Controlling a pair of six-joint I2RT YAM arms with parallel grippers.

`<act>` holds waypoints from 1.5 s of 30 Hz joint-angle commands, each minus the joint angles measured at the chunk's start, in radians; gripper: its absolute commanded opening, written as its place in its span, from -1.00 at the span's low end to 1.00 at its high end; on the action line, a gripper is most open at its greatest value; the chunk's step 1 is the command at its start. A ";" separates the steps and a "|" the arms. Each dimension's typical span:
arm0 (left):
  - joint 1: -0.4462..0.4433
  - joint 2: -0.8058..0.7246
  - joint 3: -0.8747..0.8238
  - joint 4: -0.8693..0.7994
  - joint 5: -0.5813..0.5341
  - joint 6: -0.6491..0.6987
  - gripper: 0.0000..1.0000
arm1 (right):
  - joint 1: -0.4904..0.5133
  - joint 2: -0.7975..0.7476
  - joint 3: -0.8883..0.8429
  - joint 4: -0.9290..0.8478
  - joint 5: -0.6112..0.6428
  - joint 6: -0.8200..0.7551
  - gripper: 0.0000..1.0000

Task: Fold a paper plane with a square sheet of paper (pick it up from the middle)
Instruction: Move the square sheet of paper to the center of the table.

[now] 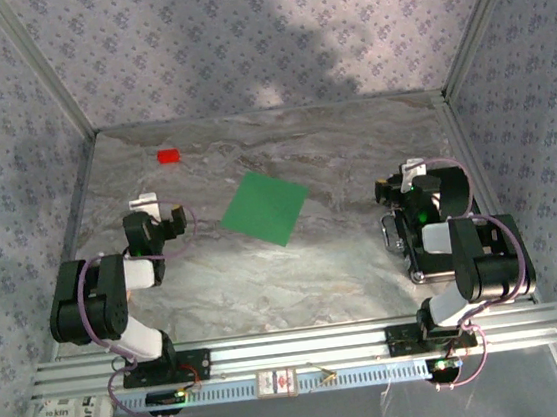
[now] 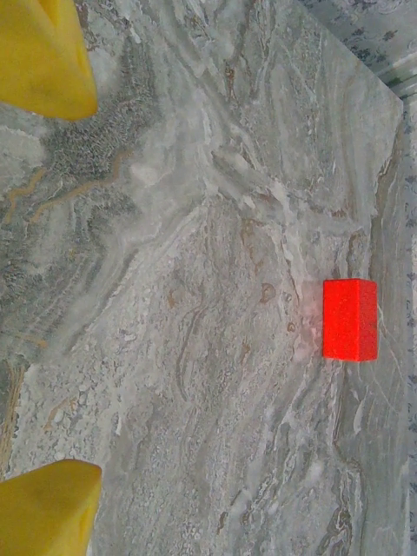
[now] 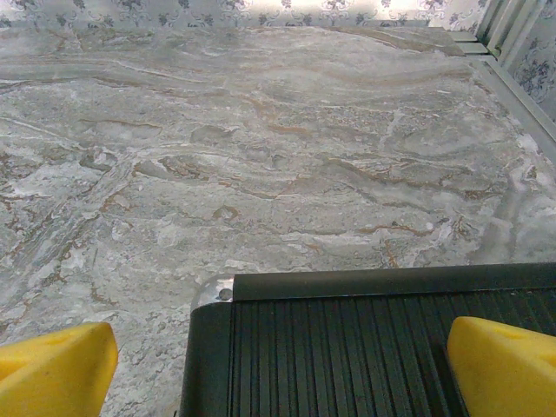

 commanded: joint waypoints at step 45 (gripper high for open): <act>0.024 -0.637 0.229 -0.896 0.387 -0.442 0.99 | 0.167 -0.369 0.399 -1.021 -0.423 0.496 0.98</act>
